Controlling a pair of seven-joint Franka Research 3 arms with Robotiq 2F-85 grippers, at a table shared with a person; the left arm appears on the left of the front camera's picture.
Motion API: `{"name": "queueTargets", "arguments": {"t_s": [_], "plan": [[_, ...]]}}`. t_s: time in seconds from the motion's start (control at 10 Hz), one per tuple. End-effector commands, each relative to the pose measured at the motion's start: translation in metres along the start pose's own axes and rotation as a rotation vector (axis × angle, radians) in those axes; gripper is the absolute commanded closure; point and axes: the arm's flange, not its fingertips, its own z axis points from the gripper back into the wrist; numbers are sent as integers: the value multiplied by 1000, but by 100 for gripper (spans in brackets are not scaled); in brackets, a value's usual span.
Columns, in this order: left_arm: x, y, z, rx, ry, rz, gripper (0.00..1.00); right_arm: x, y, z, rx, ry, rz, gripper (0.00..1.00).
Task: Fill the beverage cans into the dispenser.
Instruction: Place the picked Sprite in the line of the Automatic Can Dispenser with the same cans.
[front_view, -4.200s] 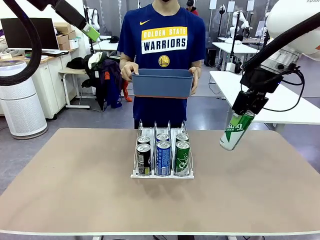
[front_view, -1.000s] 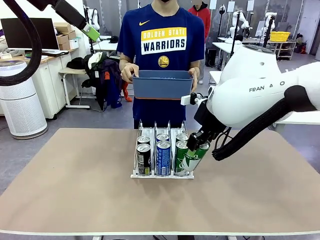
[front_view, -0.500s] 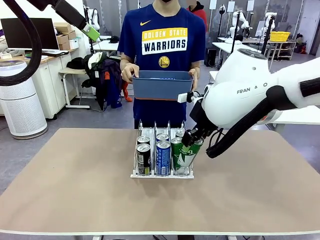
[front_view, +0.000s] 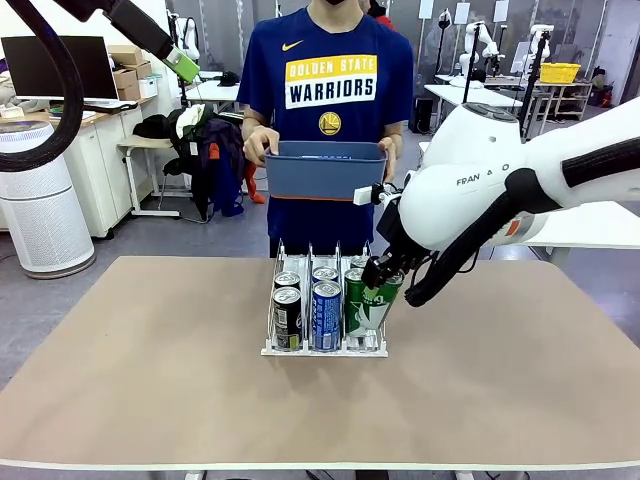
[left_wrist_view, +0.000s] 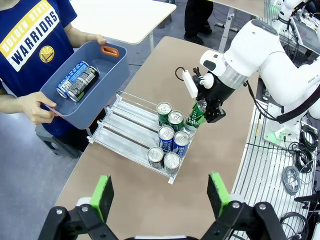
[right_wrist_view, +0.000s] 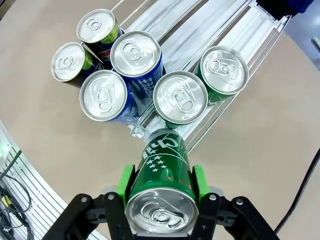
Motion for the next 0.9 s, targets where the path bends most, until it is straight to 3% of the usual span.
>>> {"name": "queueTargets", "arguments": {"t_s": [0.0,0.8], "plan": [[-2,-1,1,0,9,6,0,21,-5,-9,-24,-57,17,42],[-2,-1,1,0,9,6,0,33,-2,-48,5,75,33,42]]}}
